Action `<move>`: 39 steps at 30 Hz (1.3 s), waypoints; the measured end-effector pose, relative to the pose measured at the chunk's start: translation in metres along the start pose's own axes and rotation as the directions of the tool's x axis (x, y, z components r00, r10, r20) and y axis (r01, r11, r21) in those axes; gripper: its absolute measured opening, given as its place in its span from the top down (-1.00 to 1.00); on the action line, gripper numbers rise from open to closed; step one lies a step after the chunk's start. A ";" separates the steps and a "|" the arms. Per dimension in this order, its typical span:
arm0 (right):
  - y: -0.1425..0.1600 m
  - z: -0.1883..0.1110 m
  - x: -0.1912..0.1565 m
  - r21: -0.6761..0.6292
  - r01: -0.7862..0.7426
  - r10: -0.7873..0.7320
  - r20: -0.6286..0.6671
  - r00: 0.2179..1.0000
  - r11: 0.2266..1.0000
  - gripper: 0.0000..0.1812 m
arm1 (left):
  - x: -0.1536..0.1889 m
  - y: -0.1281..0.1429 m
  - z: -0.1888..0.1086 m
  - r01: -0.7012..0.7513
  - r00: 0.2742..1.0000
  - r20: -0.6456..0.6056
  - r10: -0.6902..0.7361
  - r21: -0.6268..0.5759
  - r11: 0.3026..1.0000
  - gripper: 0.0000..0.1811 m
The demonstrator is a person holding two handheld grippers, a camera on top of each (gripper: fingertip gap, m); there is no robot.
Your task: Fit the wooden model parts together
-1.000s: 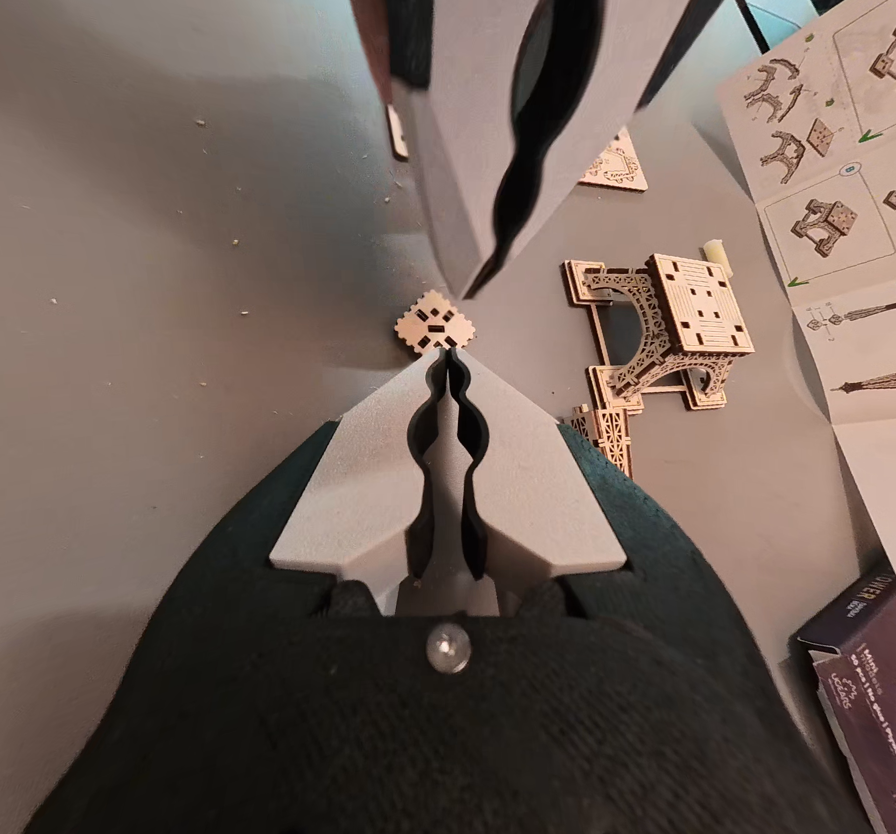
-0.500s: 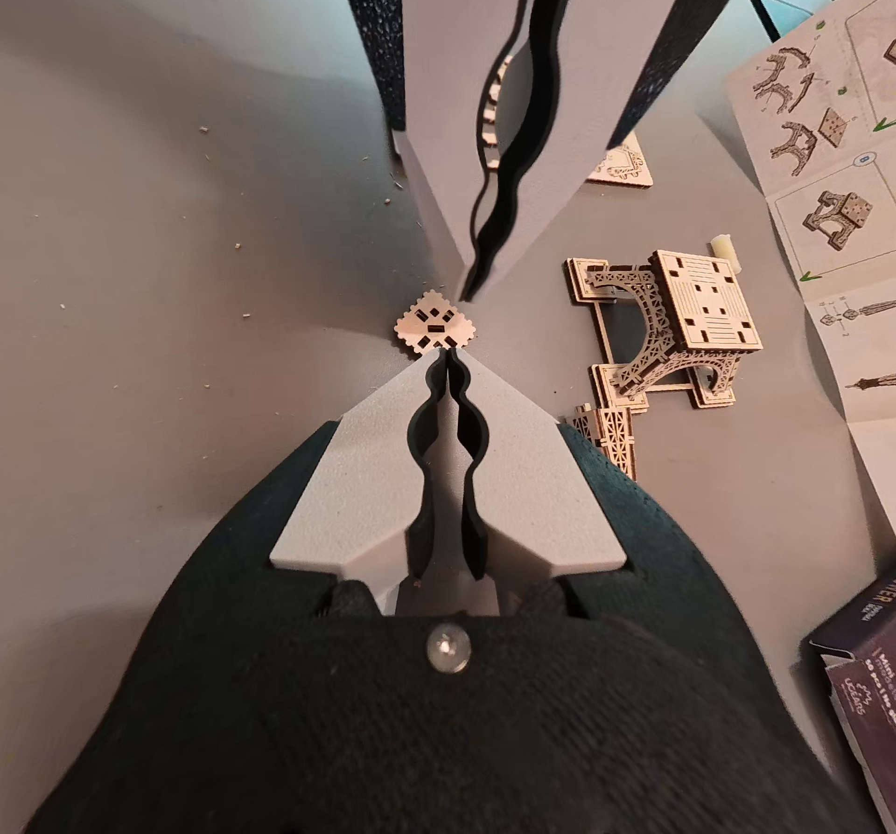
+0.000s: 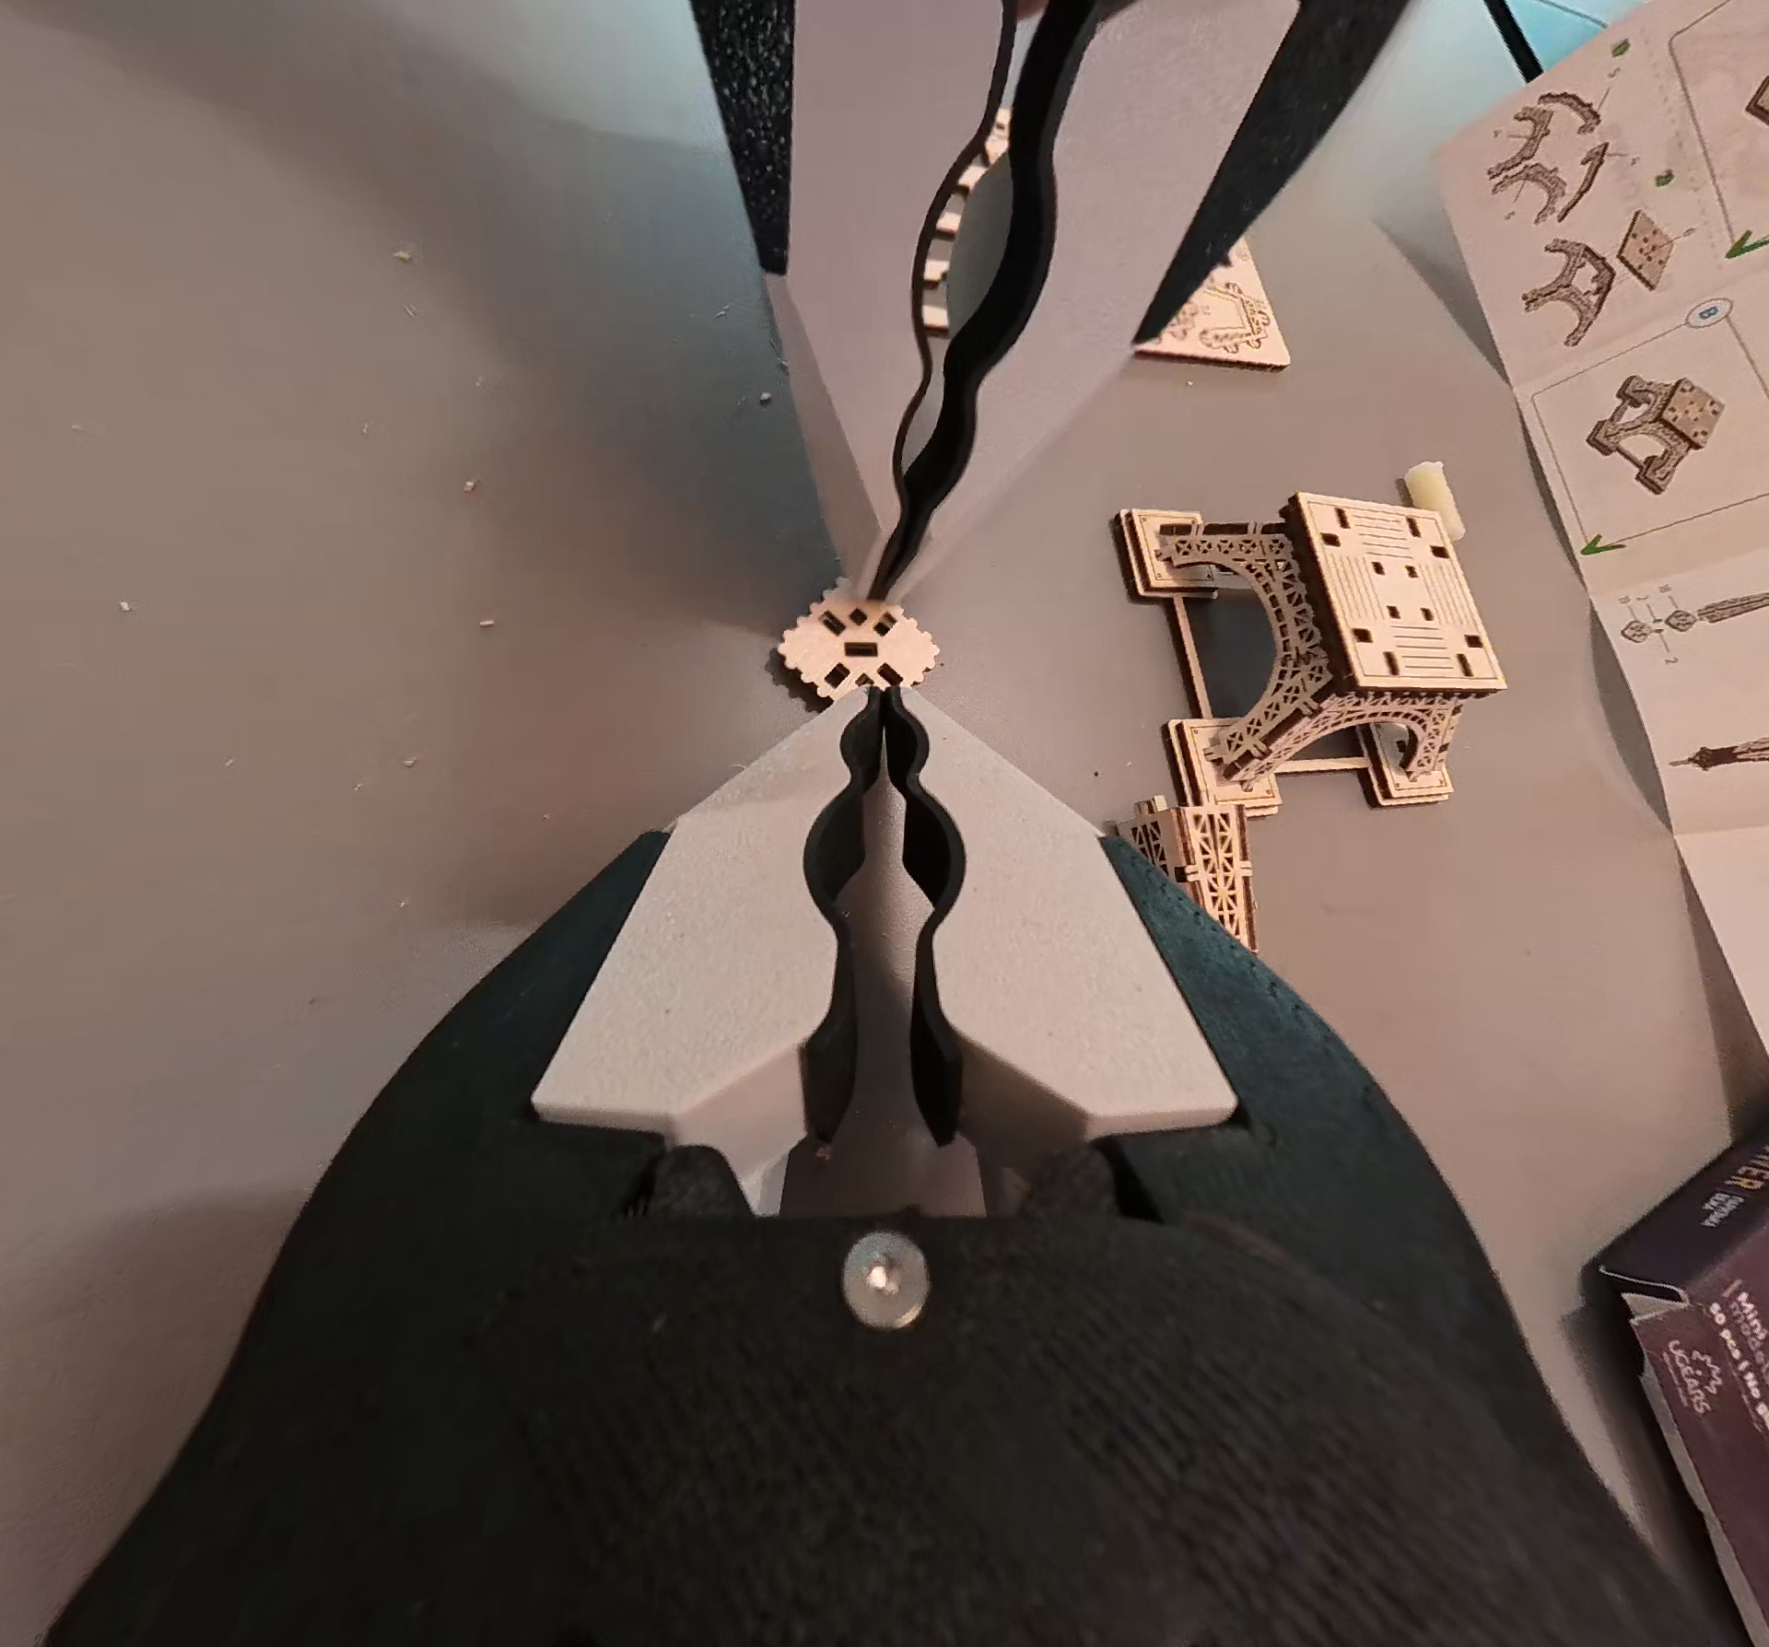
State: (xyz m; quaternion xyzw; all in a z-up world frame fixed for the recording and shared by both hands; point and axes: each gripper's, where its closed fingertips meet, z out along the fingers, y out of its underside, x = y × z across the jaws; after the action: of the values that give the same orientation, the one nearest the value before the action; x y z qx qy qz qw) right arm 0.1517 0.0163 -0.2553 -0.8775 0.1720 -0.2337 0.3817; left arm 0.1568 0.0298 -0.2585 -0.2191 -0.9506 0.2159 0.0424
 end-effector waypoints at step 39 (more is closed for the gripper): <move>0.000 0.002 0.001 0.003 0.024 -0.024 -0.008 1.000 1.000 1.00 | 0.000 -0.001 0.001 0.244 0.969 -0.001 -0.248 0.184 0.952 1.00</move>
State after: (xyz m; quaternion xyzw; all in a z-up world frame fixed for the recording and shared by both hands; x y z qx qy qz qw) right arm 0.1532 0.0166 -0.2560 -0.8780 0.1625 -0.2422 0.3796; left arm 0.1562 0.0290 -0.2589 -0.0919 -0.9470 0.2976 0.0783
